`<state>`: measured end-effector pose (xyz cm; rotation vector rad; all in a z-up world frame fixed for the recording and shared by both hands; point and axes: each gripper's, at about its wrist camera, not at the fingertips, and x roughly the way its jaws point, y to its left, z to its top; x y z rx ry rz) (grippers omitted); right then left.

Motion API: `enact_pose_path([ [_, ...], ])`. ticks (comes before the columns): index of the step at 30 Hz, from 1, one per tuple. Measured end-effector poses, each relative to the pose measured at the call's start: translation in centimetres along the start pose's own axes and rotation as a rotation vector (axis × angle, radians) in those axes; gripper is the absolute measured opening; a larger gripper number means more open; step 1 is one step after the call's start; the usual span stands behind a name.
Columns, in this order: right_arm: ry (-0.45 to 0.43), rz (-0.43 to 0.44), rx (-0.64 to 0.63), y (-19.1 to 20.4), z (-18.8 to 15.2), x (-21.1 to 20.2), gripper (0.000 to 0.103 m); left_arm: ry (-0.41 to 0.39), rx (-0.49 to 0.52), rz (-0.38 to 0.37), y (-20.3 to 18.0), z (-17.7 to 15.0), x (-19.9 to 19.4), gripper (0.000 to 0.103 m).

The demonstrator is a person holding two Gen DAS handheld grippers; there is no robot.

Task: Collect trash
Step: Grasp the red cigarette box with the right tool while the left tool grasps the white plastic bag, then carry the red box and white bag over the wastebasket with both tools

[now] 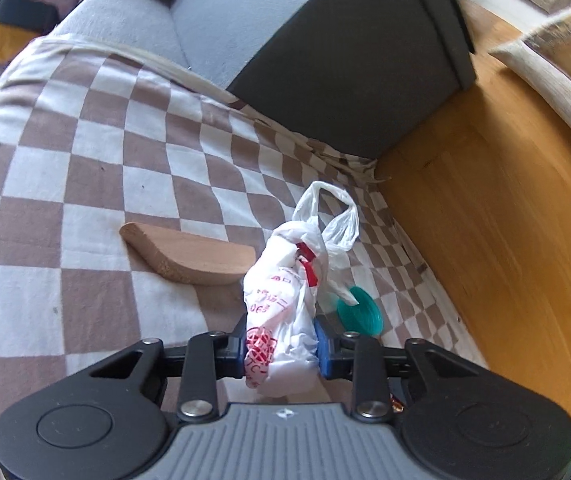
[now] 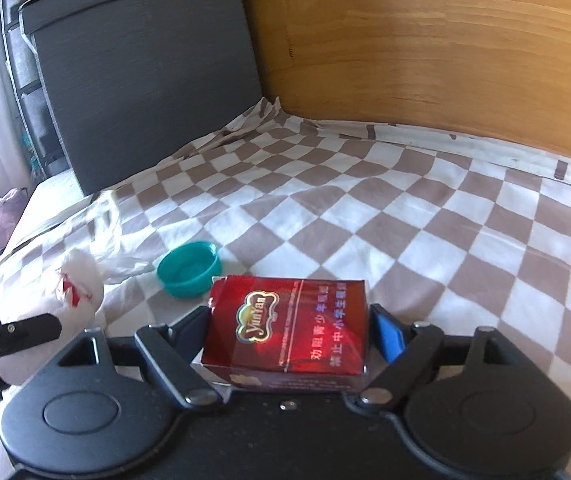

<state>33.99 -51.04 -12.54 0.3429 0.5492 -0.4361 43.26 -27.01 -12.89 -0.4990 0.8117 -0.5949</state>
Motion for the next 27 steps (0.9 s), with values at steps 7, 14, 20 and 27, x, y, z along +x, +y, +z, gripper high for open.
enact_pose_path([
  [7, 0.031, 0.034, 0.009, 0.2, -1.4, -2.8, 0.084, -0.051, 0.19, 0.055, -1.4, -1.8, -3.3, 0.03],
  [14, 0.041, 0.047, -0.012, 0.8, -2.2, -6.3, 0.084, -0.089, 0.342, 0.129, -2.8, -3.2, -7.0, 0.03],
  [20, 0.009, 0.06, -0.075, 1.7, -2.4, -10.7, 0.084, -0.097, 0.384, 0.158, -3.6, -4.2, -10.8, 0.03],
  [27, -0.018, 0.066, -0.148, 2.7, -2.6, -16.1, 0.084, -0.106, 0.465, 0.206, -4.8, -5.8, -15.4, 0.03],
])
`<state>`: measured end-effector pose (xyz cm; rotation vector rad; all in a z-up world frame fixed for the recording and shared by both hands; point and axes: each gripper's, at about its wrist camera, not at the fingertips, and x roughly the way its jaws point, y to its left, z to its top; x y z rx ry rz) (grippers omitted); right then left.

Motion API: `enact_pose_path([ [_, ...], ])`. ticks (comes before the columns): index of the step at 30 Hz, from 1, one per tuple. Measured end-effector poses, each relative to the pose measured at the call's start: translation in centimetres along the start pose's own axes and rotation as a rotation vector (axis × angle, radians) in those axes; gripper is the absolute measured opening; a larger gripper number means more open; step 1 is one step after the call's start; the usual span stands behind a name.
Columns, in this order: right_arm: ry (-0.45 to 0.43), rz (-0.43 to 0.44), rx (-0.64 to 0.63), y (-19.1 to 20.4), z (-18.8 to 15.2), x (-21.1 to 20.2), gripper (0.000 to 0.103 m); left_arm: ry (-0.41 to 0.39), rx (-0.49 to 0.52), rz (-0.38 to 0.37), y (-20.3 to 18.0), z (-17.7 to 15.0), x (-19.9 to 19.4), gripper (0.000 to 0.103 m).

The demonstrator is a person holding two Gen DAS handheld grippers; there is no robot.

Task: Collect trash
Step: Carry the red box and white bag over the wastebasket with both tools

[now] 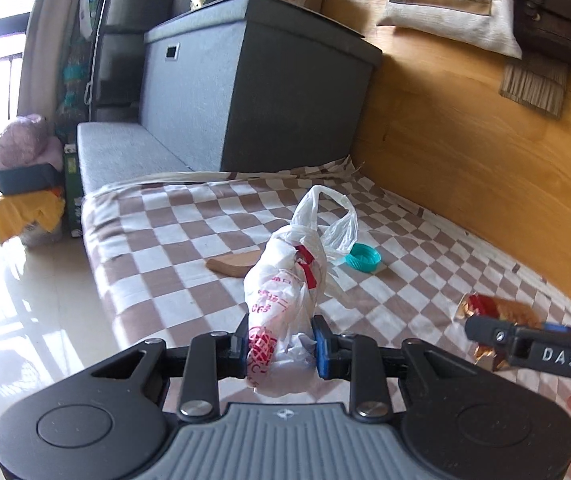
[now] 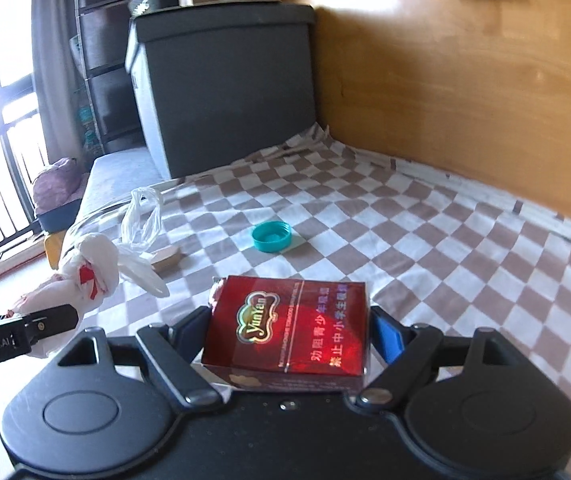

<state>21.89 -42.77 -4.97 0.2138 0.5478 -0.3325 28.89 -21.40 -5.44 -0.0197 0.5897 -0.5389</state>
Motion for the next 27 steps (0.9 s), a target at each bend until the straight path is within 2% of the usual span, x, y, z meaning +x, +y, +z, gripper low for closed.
enact_pose_path([
  [6, -0.018, -0.004, -0.042, 1.4, -0.5, -3.7, 0.084, -0.002, 0.039, 0.021, 0.0, -0.8, -3.8, 0.03],
  [19, -0.035, 0.013, -0.093, 4.1, -1.9, -9.8, 0.084, -0.019, 0.015, 0.038, 2.0, -2.6, -10.7, 0.03],
  [27, -0.034, 0.017, -0.126, 6.3, -2.8, -12.1, 0.084, -0.025, -0.006, 0.051, 3.4, -3.6, -14.0, 0.03],
])
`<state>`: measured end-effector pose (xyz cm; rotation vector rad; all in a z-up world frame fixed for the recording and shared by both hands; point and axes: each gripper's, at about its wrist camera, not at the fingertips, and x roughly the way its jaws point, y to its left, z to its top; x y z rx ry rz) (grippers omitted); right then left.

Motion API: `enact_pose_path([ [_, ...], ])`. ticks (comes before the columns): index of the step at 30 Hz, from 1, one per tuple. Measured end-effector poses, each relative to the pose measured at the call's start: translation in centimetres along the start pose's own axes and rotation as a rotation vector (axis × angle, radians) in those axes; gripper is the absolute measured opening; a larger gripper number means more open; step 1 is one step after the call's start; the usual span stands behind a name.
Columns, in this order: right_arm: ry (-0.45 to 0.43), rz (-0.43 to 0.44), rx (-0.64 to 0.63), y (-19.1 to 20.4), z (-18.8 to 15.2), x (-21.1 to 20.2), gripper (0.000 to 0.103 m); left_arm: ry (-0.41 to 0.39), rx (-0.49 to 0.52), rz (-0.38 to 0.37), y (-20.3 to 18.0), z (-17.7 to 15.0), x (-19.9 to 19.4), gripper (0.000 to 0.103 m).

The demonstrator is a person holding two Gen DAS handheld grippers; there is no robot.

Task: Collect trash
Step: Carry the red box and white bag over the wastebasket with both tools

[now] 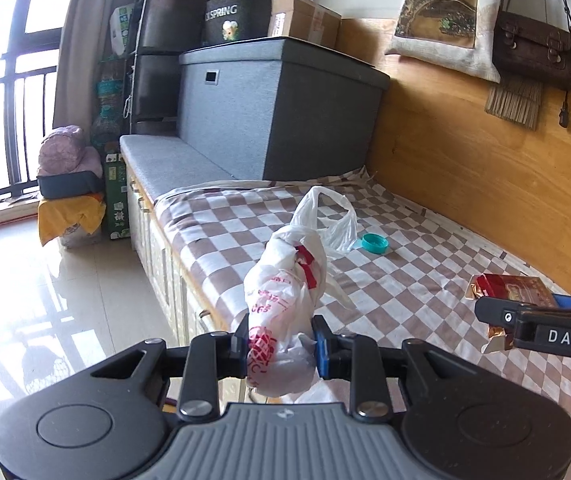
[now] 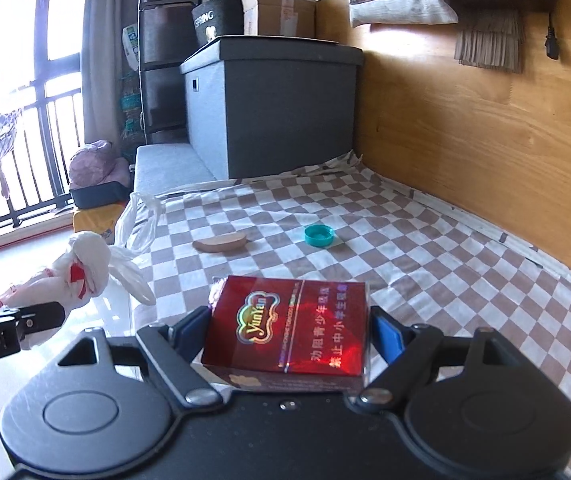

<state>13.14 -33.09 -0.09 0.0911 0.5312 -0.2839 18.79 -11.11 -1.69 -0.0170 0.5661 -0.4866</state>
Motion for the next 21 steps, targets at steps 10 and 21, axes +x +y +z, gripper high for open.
enact_pose_path([
  [10, 0.02, 0.035, -0.026, 3.7, -1.4, -1.1, 0.084, -0.013, -0.028, 0.029, 3.1, -1.0, -3.3, 0.03],
  [21, 0.038, 0.114, -0.05, 7.8, -2.8, 0.1, 0.084, -0.01, -0.071, 0.134, 7.5, -2.3, -4.9, 0.03],
])
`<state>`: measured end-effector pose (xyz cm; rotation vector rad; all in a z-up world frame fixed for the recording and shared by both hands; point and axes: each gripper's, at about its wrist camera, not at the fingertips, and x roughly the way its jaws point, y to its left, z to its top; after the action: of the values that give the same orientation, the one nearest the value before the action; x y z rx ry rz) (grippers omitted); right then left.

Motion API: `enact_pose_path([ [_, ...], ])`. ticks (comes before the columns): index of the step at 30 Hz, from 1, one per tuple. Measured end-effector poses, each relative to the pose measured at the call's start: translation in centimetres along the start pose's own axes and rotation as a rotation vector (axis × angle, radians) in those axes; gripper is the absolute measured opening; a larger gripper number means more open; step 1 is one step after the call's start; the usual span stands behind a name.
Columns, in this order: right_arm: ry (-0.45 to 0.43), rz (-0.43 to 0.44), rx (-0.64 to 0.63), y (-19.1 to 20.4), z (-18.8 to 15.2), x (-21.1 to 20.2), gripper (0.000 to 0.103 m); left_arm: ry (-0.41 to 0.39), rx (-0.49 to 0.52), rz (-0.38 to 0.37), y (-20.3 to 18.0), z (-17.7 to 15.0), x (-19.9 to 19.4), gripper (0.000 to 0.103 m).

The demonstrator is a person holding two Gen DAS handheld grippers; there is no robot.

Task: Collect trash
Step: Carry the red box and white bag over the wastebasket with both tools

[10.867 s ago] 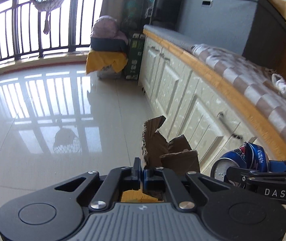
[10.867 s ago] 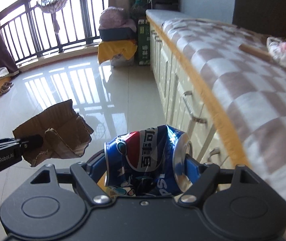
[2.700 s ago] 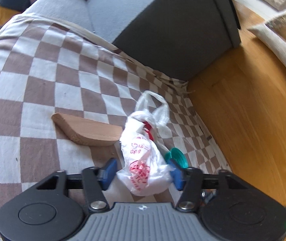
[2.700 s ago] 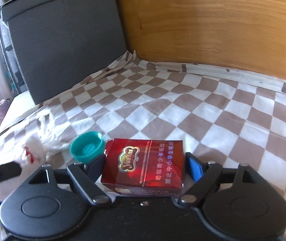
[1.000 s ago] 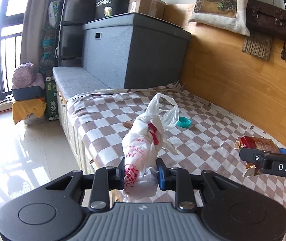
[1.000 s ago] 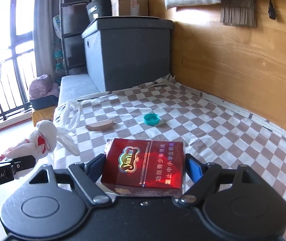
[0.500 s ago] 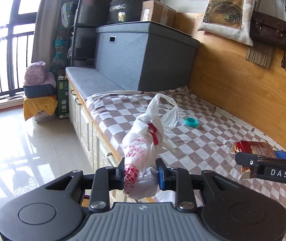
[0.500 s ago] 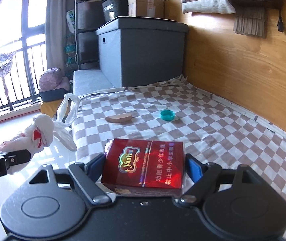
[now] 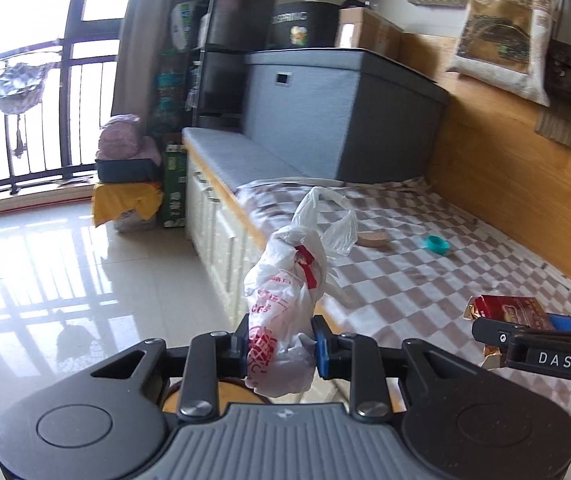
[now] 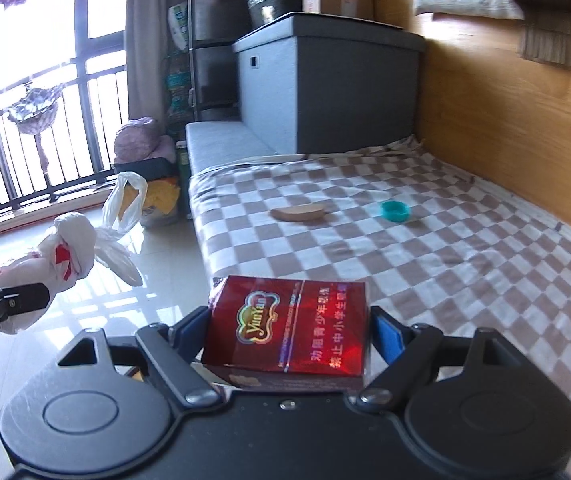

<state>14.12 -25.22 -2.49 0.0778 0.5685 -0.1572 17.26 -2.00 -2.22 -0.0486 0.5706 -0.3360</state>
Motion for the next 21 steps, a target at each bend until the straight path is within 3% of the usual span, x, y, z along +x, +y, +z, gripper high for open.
enact_pose_path([
  [12, 0.038, 0.138, -0.048, 6.6, -0.9, 2.9, 0.084, 0.026, -0.069, 0.125, 5.7, -1.2, -1.0, 0.03],
  [21, 0.122, 0.224, -0.089, 11.4, -3.0, 7.7, 0.084, 0.118, -0.148, 0.142, 10.0, -4.3, 3.9, 0.03],
])
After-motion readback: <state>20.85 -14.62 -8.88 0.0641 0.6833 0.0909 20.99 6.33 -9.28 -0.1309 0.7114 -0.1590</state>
